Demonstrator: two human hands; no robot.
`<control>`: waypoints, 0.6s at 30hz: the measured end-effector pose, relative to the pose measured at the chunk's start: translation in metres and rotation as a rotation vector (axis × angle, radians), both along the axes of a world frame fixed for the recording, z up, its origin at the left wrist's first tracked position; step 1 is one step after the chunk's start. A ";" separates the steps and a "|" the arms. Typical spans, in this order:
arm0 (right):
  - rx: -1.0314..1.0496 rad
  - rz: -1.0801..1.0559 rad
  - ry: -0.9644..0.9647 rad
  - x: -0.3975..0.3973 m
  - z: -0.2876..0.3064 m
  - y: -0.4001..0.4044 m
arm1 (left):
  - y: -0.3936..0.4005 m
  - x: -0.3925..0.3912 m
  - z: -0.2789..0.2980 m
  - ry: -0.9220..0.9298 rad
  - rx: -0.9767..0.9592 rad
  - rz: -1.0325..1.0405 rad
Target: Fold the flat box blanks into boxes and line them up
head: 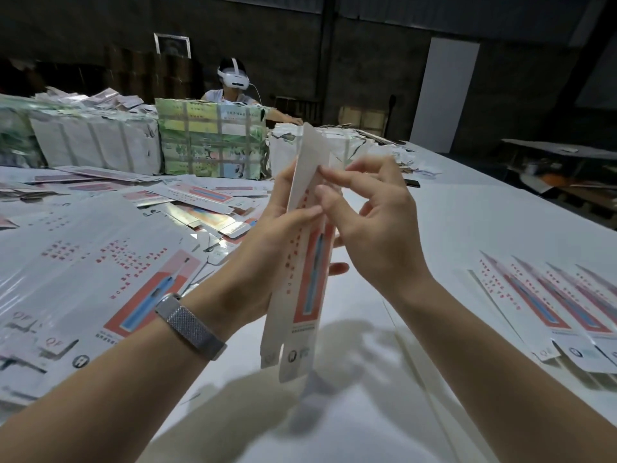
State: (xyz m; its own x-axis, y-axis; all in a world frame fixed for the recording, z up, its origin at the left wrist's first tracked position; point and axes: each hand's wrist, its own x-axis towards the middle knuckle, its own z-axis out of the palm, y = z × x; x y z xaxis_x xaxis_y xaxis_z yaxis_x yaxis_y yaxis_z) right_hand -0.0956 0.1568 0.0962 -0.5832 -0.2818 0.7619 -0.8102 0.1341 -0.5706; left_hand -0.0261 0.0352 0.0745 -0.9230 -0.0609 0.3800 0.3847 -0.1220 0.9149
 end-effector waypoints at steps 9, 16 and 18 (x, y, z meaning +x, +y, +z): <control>0.294 -0.034 -0.022 -0.003 0.020 0.012 | 0.008 0.011 0.001 -0.111 -0.165 0.003; 0.167 0.187 -0.101 -0.001 0.023 0.016 | 0.010 0.010 0.004 -0.135 -0.163 -0.027; 0.122 0.216 -0.133 0.001 0.023 0.014 | 0.012 0.011 0.006 -0.163 -0.144 -0.015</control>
